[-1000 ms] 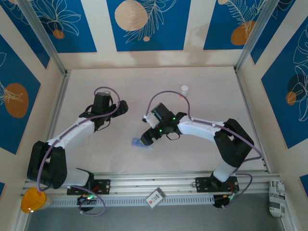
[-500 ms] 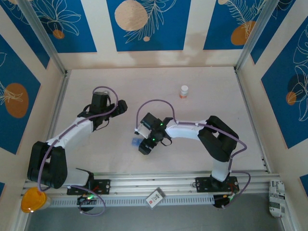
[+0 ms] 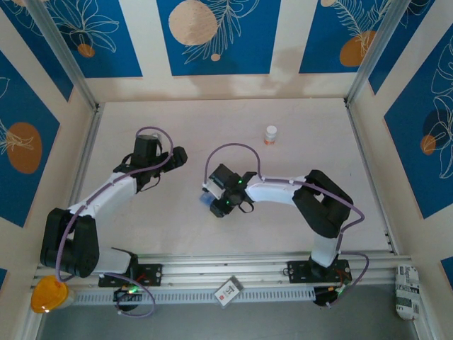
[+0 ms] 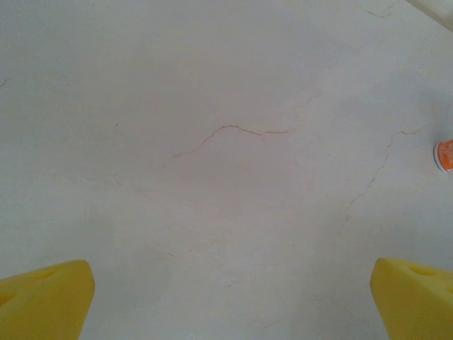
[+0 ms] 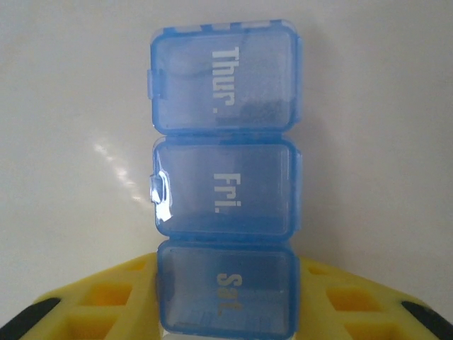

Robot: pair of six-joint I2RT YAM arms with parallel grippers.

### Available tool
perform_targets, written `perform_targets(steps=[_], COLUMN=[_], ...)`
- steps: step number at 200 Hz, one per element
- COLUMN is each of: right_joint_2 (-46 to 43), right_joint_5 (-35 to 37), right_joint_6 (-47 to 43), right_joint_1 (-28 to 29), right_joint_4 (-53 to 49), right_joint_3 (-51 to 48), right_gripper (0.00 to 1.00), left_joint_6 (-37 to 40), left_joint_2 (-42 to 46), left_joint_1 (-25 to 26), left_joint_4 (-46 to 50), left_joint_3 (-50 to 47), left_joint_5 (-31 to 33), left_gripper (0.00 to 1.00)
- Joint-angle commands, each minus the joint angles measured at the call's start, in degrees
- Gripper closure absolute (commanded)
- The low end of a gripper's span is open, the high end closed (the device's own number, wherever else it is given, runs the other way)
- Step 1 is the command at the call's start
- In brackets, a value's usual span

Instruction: Sort the pills into containers

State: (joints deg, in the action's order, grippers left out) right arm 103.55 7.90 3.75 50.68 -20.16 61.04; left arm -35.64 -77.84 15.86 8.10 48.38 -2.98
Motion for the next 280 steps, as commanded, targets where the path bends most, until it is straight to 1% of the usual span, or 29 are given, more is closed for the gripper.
perform_targets(steps=[1, 38, 75, 93, 145, 168, 190, 205, 225, 242, 270, 280], right_joint_2=[-2.15, -3.27, -4.01, -4.27, -4.06, -3.8, -3.51, -3.53, -4.49, -6.06, -10.35, -11.89], right_joint_5=[2.37, 3.76, 3.97, 4.39, 7.82, 8.75, 9.0, 9.01, 8.79, 7.74, 3.52, 1.53], right_joint_6=[5.15, 8.78, 9.85, 10.18, 10.5, 11.01, 11.31, 11.37, 11.23, 11.37, 12.8, 13.36], right_joint_1=[-2.3, -4.54, -4.82, -4.45, -1.96, -1.2, -1.19, -1.19, -1.31, -2.0, -5.01, -6.47], right_joint_4=[-1.04, -1.46, -1.02, -0.52, 0.43, 1.3, 2.47, 2.92, 3.29, 3.19, 3.36, 3.51], right_joint_3=[-1.36, -2.45, -3.36, -3.79, -5.44, -6.34, -6.69, -6.71, -6.54, -6.24, -5.93, -5.8], right_gripper=[0.6, 0.58, 0.46, 0.42, 0.41, 0.43, 0.48, 0.54, 0.64, 0.69, 0.7, 0.7], left_joint_6=[-0.78, -1.03, -1.26, -1.47, -1.81, -2.15, -2.5, -2.75, -3.51, -4.97, -7.72, -8.47], left_joint_2=[0.41, 0.07, -0.03, 0.06, 0.22, 0.44, 0.84, 1.39, 2.75, 4.17, 6.85, 7.09], left_joint_1=[-0.78, -0.78, -0.74, -0.74, -0.74, -0.74, -0.74, -0.76, -0.74, -0.58, 0.76, 1.33], left_joint_4=[-0.91, -1.07, -1.38, -1.5, -1.57, -1.85, -2.62, -3.21, -4.67, -5.87, -9.11, -10.54], left_joint_3=[-0.24, -0.13, -0.31, -0.48, -0.69, -0.92, -1.44, -1.93, -2.98, -3.7, -4.79, -4.66], left_joint_5=[-0.97, -1.32, -1.58, -1.68, -2.13, -2.66, -3.57, -4.33, -5.73, -6.97, -9.33, -12.2], left_gripper=[0.0, 0.0, 0.0, 0.0, 0.0, 0.0, 0.0, 0.0, 0.0, 0.0, 0.0, 0.0])
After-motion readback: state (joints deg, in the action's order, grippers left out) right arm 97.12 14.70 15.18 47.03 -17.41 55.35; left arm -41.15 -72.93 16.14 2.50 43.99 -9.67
